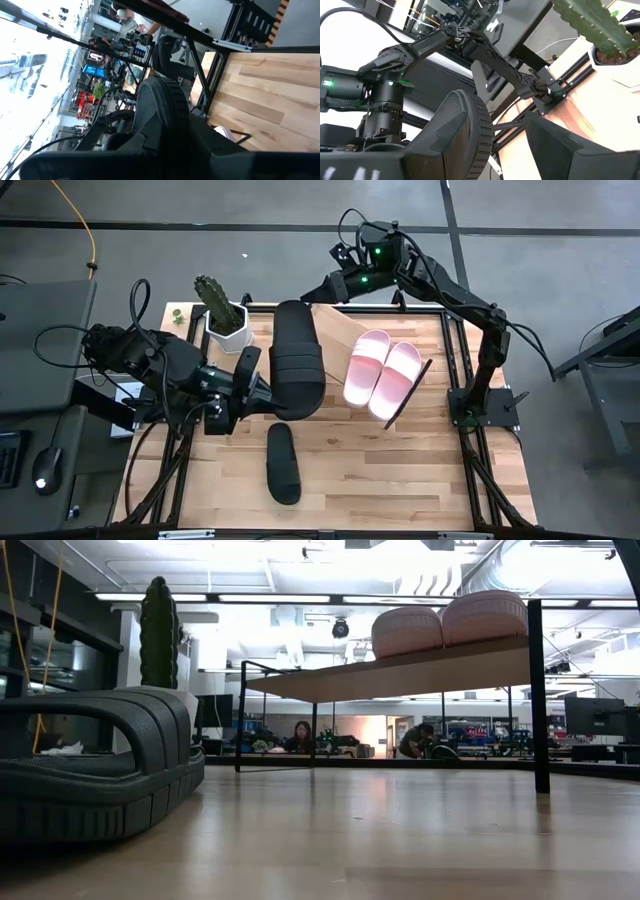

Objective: Pick and place slides into the shelf
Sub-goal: Put the right black slipper on the shelf

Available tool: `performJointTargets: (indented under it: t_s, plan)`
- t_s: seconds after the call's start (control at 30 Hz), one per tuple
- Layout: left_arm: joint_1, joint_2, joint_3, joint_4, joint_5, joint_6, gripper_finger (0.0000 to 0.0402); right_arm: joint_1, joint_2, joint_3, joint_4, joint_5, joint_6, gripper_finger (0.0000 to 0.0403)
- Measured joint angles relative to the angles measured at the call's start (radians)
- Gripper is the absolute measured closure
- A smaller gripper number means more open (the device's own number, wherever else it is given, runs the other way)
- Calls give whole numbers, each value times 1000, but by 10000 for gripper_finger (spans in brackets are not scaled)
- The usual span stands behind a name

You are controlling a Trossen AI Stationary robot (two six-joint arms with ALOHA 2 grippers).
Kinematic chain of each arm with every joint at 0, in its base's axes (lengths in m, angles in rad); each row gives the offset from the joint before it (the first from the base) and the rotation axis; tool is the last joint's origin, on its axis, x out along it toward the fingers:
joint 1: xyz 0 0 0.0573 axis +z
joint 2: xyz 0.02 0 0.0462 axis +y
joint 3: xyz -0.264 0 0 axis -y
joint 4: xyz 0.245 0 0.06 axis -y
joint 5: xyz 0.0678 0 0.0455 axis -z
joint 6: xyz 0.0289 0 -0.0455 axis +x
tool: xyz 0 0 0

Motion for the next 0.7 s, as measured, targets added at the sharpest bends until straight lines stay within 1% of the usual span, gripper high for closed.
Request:
performJointTargets:
  t_s: [0.27, 0.47, 0.7]
  plan:
    - [1, 0, 0, 0, 0, 0, 364, -11, 0, 0, 6, -2, 1, 214]
    - [1, 0, 0, -1, 0, -3, 364, -10, 0, 0, 68, -5, 24, 214]
    - [1, -1, 0, -1, -7, -3, 364, -8, 0, 0, 68, -4, 24, 214]
